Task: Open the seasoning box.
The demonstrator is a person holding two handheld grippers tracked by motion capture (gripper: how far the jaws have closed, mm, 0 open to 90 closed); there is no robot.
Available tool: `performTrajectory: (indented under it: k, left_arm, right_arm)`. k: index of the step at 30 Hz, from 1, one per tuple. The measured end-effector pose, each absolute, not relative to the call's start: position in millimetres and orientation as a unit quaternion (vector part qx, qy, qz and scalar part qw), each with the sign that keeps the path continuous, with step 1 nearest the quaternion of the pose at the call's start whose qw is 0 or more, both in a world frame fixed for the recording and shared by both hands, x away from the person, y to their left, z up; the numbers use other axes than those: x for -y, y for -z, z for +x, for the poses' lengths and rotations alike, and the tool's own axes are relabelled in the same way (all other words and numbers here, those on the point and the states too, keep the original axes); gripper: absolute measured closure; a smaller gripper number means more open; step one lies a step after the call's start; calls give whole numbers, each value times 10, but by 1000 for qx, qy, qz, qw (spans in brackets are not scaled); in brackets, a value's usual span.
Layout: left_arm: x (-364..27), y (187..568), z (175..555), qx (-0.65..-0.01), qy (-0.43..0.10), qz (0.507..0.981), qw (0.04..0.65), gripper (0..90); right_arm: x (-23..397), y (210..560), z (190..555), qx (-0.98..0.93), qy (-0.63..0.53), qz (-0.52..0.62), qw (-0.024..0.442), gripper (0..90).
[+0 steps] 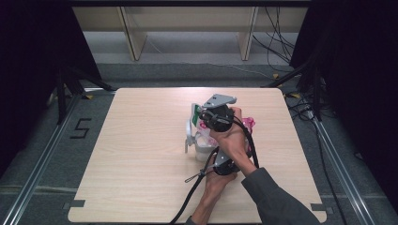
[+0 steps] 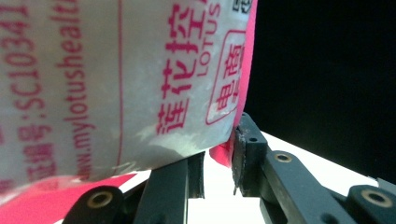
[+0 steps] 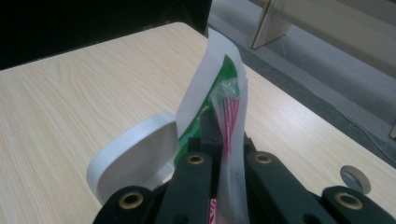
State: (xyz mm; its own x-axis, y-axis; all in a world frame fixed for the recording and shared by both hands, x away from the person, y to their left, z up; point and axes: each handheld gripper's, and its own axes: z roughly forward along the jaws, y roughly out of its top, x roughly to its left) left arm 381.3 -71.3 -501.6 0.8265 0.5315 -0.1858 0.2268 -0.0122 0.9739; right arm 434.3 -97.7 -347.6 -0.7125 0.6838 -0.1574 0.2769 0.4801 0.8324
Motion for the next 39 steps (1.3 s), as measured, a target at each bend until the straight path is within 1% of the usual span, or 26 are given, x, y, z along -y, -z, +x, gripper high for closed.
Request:
performTrajectory:
  k: [1, 3, 6, 8, 9, 10, 13, 20, 22, 25, 27, 29, 32, 35, 37, 39]
  left_arm:
    - [715, 5018, 3815, -268, -115, 702, 650, 763]
    - [715, 5015, 3814, -270, -117, 701, 650, 763]
    - [714, 5014, 3816, -268, -118, 701, 650, 763]
    - [711, 5009, 3812, -268, -120, 701, 650, 762]
    - [724, 5007, 3812, -275, -114, 693, 657, 762]
    - [720, 5009, 3818, -273, -114, 695, 656, 762]
    - [738, 5026, 3813, -283, -111, 683, 664, 762]
    - [730, 5017, 3820, -276, -113, 691, 659, 762]
    - [740, 5026, 3809, -284, -109, 683, 664, 762]
    - [717, 5008, 3817, -275, -113, 693, 656, 761]
    - [730, 5007, 3807, -280, -109, 685, 664, 761]
    - [729, 5018, 3817, -275, -110, 692, 658, 761]
    - [729, 5013, 3815, -277, -110, 688, 661, 760]
    - [732, 5013, 3813, -283, -104, 685, 663, 760]
    - [727, 5015, 3820, -275, -110, 692, 659, 759]
    - [736, 5021, 3811, -282, -104, 684, 665, 759]
  right_arm:
    - [978, 3478, 4345, -828, -416, 293, 235, 900]
    - [969, 3486, 4354, -828, -414, 287, 245, 900]
    - [975, 3468, 4344, -830, -414, 292, 234, 900]
    - [974, 3469, 4346, -827, -417, 290, 241, 900]
    - [977, 3459, 4341, -829, -416, 290, 237, 900]
    - [974, 3458, 4338, -828, -417, 291, 238, 900]
    - [947, 3492, 4351, -832, -406, 284, 250, 900]
    - [959, 3469, 4339, -830, -411, 290, 243, 900]
    - [950, 3489, 4345, -832, -407, 282, 249, 900]
    - [949, 3489, 4347, -826, -414, 293, 246, 900]
    - [957, 3476, 4336, -821, -421, 297, 245, 900]
    - [950, 3487, 4347, -829, -410, 282, 253, 900]
    - [956, 3481, 4351, -829, -409, 295, 242, 900]
    - [958, 3483, 4356, -830, -409, 288, 245, 900]
    - [959, 3479, 4358, -829, -409, 291, 244, 900]
    - [938, 3499, 4362, -830, -406, 290, 250, 900]
